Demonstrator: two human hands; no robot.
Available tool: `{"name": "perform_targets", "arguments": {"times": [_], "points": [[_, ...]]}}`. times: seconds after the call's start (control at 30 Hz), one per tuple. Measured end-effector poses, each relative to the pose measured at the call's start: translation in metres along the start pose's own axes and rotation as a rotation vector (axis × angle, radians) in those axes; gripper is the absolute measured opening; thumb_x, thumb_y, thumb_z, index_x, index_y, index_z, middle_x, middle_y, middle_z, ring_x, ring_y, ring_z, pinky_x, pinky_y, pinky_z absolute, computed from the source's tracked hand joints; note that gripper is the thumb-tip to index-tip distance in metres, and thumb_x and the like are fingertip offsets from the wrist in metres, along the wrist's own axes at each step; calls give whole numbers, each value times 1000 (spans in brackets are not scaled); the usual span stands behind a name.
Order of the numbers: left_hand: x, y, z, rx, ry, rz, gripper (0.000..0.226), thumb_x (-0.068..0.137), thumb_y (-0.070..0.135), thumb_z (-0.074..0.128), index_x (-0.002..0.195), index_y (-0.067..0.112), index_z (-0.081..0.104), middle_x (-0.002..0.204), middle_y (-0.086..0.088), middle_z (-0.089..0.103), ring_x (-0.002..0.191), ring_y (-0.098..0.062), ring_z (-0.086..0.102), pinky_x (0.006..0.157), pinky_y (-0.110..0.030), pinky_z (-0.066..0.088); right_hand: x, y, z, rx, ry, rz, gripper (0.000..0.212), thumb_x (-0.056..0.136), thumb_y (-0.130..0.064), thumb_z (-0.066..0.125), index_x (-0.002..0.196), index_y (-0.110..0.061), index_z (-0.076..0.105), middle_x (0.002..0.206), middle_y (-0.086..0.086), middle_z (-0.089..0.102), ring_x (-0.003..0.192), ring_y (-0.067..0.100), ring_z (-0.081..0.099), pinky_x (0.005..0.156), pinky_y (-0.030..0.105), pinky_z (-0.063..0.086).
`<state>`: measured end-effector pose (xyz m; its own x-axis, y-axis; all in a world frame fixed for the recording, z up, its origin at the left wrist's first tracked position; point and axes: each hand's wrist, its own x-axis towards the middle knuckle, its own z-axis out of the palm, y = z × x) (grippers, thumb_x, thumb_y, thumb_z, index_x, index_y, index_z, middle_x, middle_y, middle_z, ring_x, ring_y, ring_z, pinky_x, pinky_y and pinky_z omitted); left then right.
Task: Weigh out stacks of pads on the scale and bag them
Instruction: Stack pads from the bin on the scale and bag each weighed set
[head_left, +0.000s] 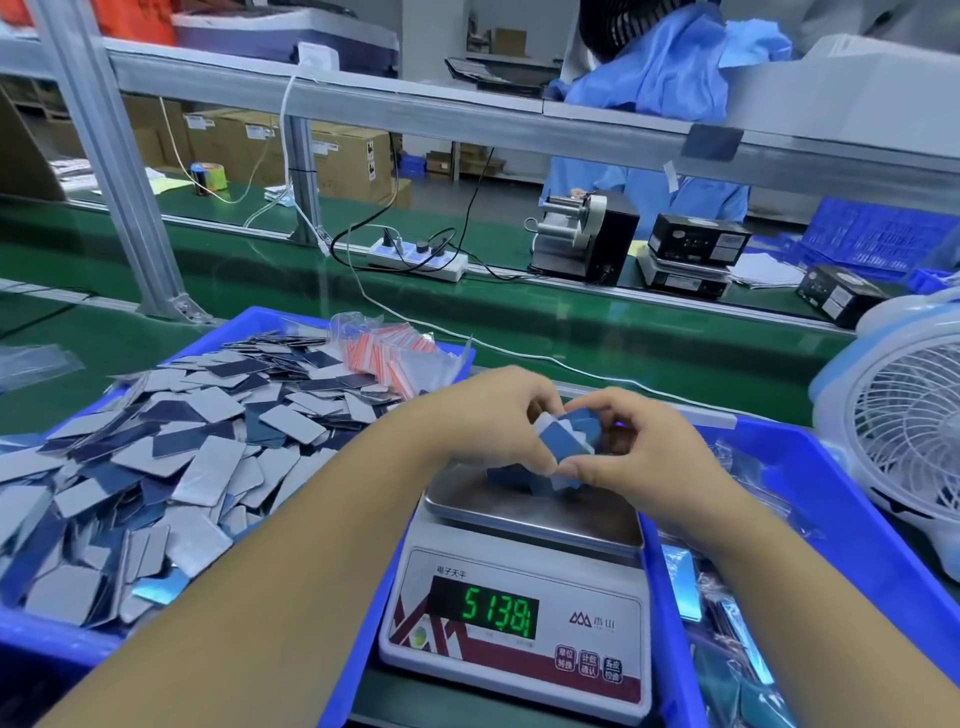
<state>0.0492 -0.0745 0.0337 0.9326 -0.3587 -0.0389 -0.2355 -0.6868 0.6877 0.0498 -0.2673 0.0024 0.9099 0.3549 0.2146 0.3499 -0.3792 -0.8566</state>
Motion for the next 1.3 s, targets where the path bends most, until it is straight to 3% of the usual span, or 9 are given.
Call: {"name": "perform_targets", "arguments": {"times": [0.13, 0.2, 0.33, 0.57, 0.7, 0.87, 1.0, 1.2, 1.3], "points": [[5, -6, 2, -124, 153, 134, 27, 74, 8, 79, 89, 24, 66, 77, 10, 69, 65, -6, 57, 64, -25, 51, 2, -3, 3, -211, 222, -192, 46, 65, -13, 89, 91, -41, 63, 89, -10, 67, 76, 6, 63, 65, 14, 49], [5, -13, 9, -99, 165, 177, 28, 74, 7, 78, 90, 25, 64, 84, 9, 70, 76, -9, 63, 73, -28, 54, 2, -1, 5, -311, 204, -192, 43, 66, -18, 88, 90, -40, 60, 90, -14, 66, 81, 4, 62, 67, 13, 47], [2, -30, 20, -87, 140, 172, 34, 77, 9, 76, 97, 31, 59, 93, 15, 65, 86, 3, 59, 77, -14, 48, 0, 5, 11, -368, 68, -92, 45, 69, -25, 87, 97, -41, 56, 92, -18, 69, 86, -2, 61, 73, 11, 44], [1, -28, 26, -289, 215, 218, 46, 80, -4, 64, 107, 32, 54, 104, 10, 63, 96, -1, 60, 81, -15, 49, 2, 3, 13, -308, 192, -120, 41, 71, -23, 86, 100, -36, 60, 91, -28, 66, 88, -8, 60, 71, 5, 41], [1, -29, 28, -309, 117, 195, 59, 78, -11, 51, 115, 35, 49, 115, 11, 57, 110, 5, 55, 90, -9, 42, 3, 5, 17, -405, 105, -78, 43, 71, -29, 85, 98, -43, 54, 89, -21, 65, 87, -5, 58, 71, 10, 41], [-2, -19, 33, -373, 113, 210, 72, 75, -16, 39, 128, 32, 43, 125, 4, 52, 114, 4, 53, 94, -9, 42, 3, 5, 22, -425, 132, -121, 35, 72, -20, 82, 98, -33, 63, 88, -18, 61, 85, 1, 55, 74, 11, 40], [-2, -14, 35, -416, 145, 229, 77, 72, -20, 37, 131, 30, 44, 127, 0, 52, 119, -6, 52, 101, -21, 43, 3, 2, 22, -442, 141, -135, 36, 74, -19, 81, 98, -34, 60, 82, -19, 55, 82, -3, 51, 70, 6, 36], [-1, -14, 39, -505, 68, 183, 80, 70, -18, 35, 130, 35, 42, 133, 5, 51, 124, -10, 53, 106, -40, 46, 3, -3, 24, -429, 22, -45, 37, 77, -23, 73, 106, -38, 55, 92, -19, 58, 85, -1, 54, 68, 7, 37], [1, -5, 43, -581, 33, 215, 80, 63, -9, 36, 128, 37, 41, 130, 1, 55, 119, -21, 56, 94, -39, 49, 4, -7, 28, -340, 13, -33, 38, 74, -10, 66, 91, -40, 48, 89, -23, 60, 84, -12, 56, 64, 4, 38]]}}
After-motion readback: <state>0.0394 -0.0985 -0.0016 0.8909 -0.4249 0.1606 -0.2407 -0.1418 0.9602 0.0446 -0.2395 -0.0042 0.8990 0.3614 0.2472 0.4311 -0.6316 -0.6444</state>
